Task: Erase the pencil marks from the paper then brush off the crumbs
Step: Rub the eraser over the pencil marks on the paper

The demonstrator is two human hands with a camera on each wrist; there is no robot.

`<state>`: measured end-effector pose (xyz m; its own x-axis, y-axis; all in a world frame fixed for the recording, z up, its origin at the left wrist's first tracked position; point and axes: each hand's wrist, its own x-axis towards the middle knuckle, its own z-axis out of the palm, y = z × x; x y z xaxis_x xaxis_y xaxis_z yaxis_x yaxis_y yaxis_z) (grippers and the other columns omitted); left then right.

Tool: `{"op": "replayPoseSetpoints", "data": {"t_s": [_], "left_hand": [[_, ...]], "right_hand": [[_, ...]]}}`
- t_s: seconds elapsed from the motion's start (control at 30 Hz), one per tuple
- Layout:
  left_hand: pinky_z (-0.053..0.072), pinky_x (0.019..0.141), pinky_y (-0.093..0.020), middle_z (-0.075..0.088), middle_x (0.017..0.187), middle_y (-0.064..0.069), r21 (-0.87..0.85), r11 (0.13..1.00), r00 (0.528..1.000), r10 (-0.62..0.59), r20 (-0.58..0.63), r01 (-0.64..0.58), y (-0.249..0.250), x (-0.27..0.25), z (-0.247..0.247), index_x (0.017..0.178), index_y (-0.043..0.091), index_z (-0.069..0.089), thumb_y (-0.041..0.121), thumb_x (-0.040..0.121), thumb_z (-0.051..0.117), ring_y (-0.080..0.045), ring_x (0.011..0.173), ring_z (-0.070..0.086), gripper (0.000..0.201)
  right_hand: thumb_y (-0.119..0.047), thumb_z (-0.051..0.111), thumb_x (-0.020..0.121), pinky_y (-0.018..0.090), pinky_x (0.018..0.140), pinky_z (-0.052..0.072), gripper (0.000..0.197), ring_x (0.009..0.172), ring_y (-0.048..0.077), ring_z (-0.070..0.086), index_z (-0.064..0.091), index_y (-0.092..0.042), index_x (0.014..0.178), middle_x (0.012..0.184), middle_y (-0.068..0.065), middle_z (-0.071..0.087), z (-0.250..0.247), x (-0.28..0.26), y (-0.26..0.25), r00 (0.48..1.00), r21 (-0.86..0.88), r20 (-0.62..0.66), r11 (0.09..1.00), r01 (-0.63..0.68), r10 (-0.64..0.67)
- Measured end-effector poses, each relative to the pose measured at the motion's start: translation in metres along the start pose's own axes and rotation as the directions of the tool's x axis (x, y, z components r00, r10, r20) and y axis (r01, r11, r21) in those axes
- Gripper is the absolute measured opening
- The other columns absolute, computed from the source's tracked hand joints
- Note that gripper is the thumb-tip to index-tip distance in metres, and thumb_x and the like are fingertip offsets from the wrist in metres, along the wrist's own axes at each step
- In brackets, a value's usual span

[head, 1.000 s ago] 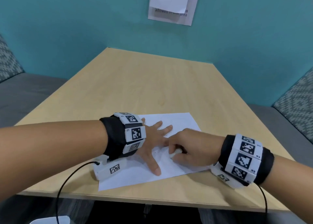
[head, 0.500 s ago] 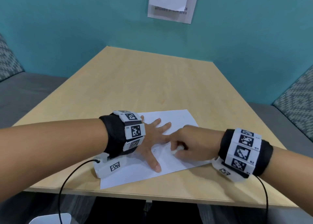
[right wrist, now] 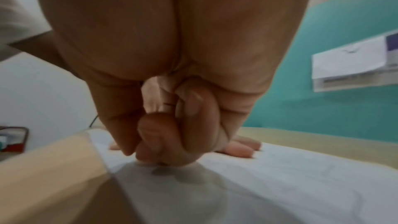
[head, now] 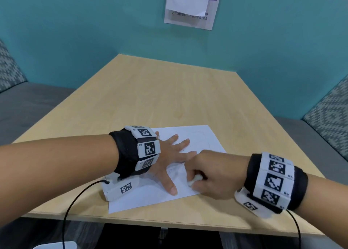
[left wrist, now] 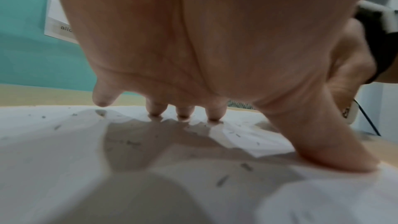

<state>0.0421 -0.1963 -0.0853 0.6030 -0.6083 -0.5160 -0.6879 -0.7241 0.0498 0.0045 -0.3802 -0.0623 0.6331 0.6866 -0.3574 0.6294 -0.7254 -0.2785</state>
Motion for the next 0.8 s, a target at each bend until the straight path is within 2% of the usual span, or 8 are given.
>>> {"op": "replayPoseSetpoints", "data": {"t_s": [0.07,0.13,0.27,0.4,0.47,0.57,0.7,0.8], "left_hand": [[0.0,0.107,-0.077,-0.03,0.161,0.003,0.011,1.0,1.0,-0.003,0.015,0.003,0.002,-0.002,-0.002,0.147,0.053,-0.023,0.073,0.074,0.067,-0.032,0.149,-0.023,0.118],[-0.001,0.108,-0.077,-0.031,0.161,0.004,0.013,1.0,1.0,-0.008,0.018,0.008,0.003,-0.003,-0.003,0.148,0.051,-0.024,0.072,0.075,0.067,-0.031,0.149,-0.023,0.119],[-0.001,0.107,-0.078,-0.029,0.162,0.002,-0.012,1.0,1.0,0.011,0.007,-0.011,0.001,-0.004,-0.003,0.148,0.055,-0.019,0.07,0.075,0.069,-0.033,0.149,-0.023,0.116],[-0.002,0.108,-0.076,-0.03,0.161,0.003,0.001,1.0,1.0,-0.002,0.023,0.002,0.002,-0.004,-0.005,0.15,0.049,-0.021,0.071,0.075,0.068,-0.03,0.149,-0.023,0.118],[-0.003,0.108,-0.077,-0.03,0.161,0.004,0.001,1.0,1.0,0.003,0.019,-0.003,0.001,-0.004,-0.004,0.149,0.05,-0.022,0.072,0.075,0.068,-0.03,0.149,-0.024,0.119],[-0.004,0.107,-0.078,-0.032,0.16,0.005,-0.005,1.0,0.999,0.018,0.026,-0.018,-0.003,-0.002,-0.001,0.146,0.055,-0.025,0.074,0.073,0.068,-0.03,0.149,-0.025,0.119],[-0.003,0.109,-0.076,-0.032,0.16,0.006,0.034,0.999,0.999,-0.007,0.042,0.006,-0.004,-0.001,-0.001,0.15,0.047,-0.021,0.076,0.074,0.064,-0.028,0.149,-0.025,0.118],[-0.002,0.109,-0.076,-0.028,0.162,0.005,0.051,0.998,0.999,-0.024,0.033,0.023,-0.001,0.004,-0.008,0.149,0.051,-0.021,0.078,0.076,0.06,-0.03,0.15,-0.022,0.112]], "right_hand": [[-0.021,0.058,0.084,0.019,0.062,0.037,0.004,0.062,0.001,0.048,0.059,-0.024,0.087,0.069,-0.016,0.052,-0.011,0.003,0.019,0.994,-0.012,-0.056,0.995,-0.095,0.094],[-0.022,0.058,0.084,0.023,0.063,0.039,0.004,0.064,0.004,0.049,0.059,-0.022,0.087,0.073,-0.013,0.057,-0.015,0.003,0.03,0.983,-0.005,-0.09,0.987,-0.159,0.158],[-0.018,0.055,0.084,0.017,0.056,0.039,0.007,0.06,0.004,0.047,0.059,-0.017,0.089,0.069,-0.012,0.054,0.002,-0.001,0.001,1.0,0.002,0.007,1.0,-0.017,0.017],[-0.024,0.056,0.083,0.024,0.065,0.04,0.003,0.065,0.006,0.05,0.058,-0.026,0.084,0.074,-0.012,0.058,-0.015,0.002,0.029,0.986,-0.006,-0.073,0.989,-0.149,0.148],[-0.023,0.055,0.083,0.024,0.063,0.042,0.003,0.064,0.007,0.05,0.058,-0.025,0.081,0.072,-0.011,0.058,-0.011,0.003,0.028,0.989,-0.013,-0.066,0.991,-0.136,0.135],[-0.021,0.056,0.083,0.017,0.058,0.04,0.009,0.06,0.004,0.049,0.063,-0.018,0.088,0.068,-0.012,0.056,-0.003,0.002,0.015,0.998,0.007,-0.008,0.998,-0.069,0.069],[-0.027,0.06,0.085,0.02,0.062,0.041,0.012,0.065,0.006,0.05,0.065,-0.02,0.093,0.072,-0.013,0.056,-0.017,0.003,0.039,0.979,0.004,-0.077,0.982,-0.191,0.191],[-0.027,0.058,0.085,0.023,0.063,0.043,0.009,0.067,0.008,0.052,0.063,-0.021,0.09,0.073,-0.013,0.056,-0.01,0.007,0.039,0.986,-0.012,-0.071,0.989,-0.149,0.148]]}}
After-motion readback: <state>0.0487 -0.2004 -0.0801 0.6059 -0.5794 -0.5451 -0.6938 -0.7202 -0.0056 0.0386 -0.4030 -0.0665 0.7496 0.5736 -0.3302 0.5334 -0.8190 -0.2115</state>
